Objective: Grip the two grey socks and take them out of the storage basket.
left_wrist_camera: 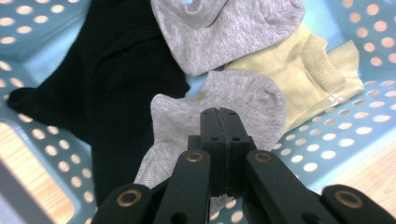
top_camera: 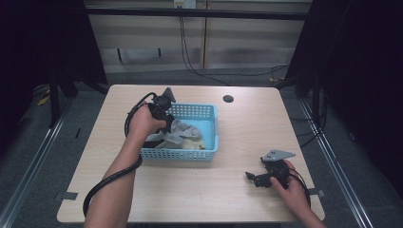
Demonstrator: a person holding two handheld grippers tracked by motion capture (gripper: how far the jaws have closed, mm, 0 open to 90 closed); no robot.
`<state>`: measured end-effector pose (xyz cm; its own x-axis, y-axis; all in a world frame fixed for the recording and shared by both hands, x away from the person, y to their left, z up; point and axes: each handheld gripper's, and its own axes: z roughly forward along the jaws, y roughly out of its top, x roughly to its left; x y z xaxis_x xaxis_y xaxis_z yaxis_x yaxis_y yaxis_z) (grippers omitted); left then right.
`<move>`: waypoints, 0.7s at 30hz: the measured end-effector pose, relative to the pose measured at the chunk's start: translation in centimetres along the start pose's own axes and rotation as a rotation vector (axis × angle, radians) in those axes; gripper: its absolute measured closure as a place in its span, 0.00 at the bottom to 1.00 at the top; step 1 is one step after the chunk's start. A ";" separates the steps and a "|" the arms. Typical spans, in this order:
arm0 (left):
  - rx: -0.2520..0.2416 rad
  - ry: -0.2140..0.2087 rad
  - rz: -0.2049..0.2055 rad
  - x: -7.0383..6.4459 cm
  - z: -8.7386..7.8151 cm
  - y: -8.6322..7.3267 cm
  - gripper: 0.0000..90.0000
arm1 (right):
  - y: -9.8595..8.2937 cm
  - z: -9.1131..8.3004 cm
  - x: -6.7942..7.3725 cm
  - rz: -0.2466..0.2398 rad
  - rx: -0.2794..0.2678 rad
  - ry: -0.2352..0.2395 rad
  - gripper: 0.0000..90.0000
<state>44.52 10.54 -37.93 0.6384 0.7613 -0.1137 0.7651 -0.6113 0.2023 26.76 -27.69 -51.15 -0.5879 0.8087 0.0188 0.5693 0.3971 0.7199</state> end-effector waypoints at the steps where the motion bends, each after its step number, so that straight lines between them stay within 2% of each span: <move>1: 0.003 0.001 0.001 0.0 -0.3 -0.1 1.00 | 0.0 0.0 0.0 0.000 0.001 0.000 0.12; 21: 0.006 -0.027 0.006 0.6 -5.6 -1.7 1.00 | 0.0 0.0 0.0 0.000 0.000 0.000 0.12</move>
<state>43.10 13.23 -32.92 0.6451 0.7513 -0.1391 0.7616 -0.6174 0.1969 26.76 -27.69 -51.15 -0.5877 0.8089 0.0187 0.5696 0.3972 0.7196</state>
